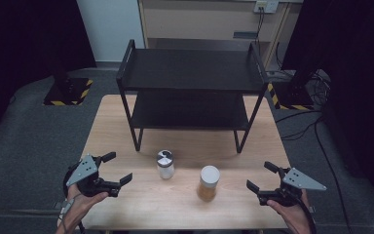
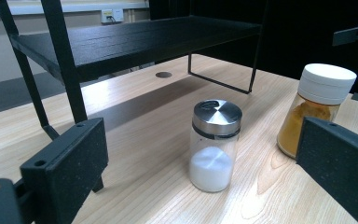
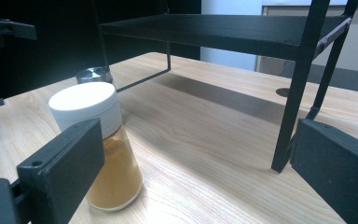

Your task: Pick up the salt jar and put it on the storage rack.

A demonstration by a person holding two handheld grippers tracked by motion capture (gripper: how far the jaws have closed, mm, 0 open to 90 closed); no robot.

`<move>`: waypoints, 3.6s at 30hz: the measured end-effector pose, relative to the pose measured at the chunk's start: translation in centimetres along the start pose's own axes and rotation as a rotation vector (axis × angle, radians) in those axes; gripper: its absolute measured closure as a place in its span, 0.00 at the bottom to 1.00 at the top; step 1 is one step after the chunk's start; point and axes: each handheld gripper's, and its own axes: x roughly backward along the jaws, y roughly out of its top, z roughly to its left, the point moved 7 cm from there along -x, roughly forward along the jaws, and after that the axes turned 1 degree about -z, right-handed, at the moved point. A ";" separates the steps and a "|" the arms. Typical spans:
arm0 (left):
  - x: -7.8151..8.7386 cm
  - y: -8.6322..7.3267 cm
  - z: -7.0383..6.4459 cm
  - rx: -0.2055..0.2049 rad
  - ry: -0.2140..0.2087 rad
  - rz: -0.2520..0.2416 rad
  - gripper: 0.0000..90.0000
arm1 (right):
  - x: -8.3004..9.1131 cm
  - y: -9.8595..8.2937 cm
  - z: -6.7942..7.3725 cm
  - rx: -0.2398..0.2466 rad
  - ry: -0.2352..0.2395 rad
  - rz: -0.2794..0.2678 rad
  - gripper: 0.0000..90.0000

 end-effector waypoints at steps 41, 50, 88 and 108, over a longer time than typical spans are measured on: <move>-0.8 9.7 2.9 -0.106 -0.142 0.149 0.01 | 1.0 -0.3 -0.8 -0.022 -0.040 -0.082 0.01; -2.9 9.0 3.2 -0.102 -0.160 0.211 0.01 | 0.9 -0.3 -0.8 -0.023 -0.037 -0.080 0.01; -16.2 2.1 1.7 -0.100 -0.294 0.338 0.30 | 0.8 -0.6 -0.9 -0.036 -0.044 -0.073 0.01; -14.9 2.8 1.9 -0.073 -0.261 0.304 0.38 | 0.7 -0.6 -1.0 -0.032 -0.042 -0.058 0.01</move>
